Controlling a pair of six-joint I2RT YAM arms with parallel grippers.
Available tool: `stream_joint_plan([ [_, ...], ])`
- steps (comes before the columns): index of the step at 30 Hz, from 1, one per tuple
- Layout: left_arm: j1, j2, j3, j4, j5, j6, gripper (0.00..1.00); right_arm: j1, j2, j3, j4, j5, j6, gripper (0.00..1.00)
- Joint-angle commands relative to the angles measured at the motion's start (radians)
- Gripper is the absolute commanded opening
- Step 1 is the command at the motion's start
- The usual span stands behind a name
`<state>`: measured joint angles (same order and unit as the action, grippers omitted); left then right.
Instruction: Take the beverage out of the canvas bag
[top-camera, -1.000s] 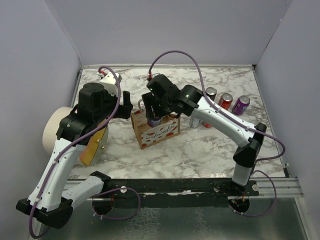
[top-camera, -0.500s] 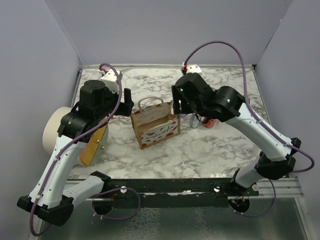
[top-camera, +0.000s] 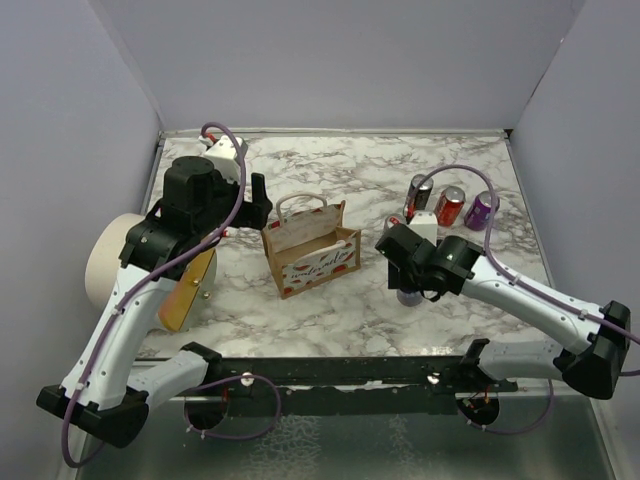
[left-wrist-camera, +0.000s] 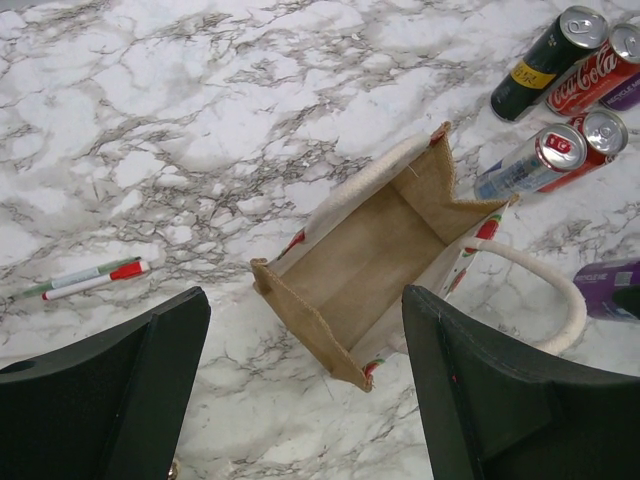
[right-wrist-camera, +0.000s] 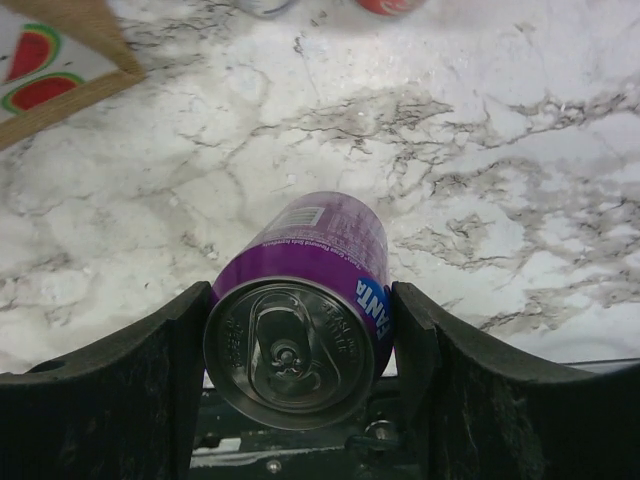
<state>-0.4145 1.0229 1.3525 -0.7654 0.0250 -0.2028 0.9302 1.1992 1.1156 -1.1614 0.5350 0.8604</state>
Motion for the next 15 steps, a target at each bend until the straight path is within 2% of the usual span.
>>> stream_joint_plan([
  [1, -0.003, 0.004, 0.047, 0.028, 0.032, -0.031, 0.8, -0.061, -0.036, -0.088, 0.249, -0.007, 0.055, 0.02],
  [6, -0.003, 0.005, 0.052, 0.028, 0.039, -0.038, 0.8, -0.158, -0.056, -0.196, 0.43, -0.115, -0.013, 0.02],
  [12, -0.003, 0.003, 0.058, 0.026, 0.029, -0.044, 0.8, -0.223, -0.062, -0.266, 0.497, -0.177, -0.031, 0.02],
  [15, -0.003, 0.002, 0.056, 0.027, 0.029, -0.047, 0.8, -0.233, -0.051, -0.29, 0.502, -0.188, -0.033, 0.11],
])
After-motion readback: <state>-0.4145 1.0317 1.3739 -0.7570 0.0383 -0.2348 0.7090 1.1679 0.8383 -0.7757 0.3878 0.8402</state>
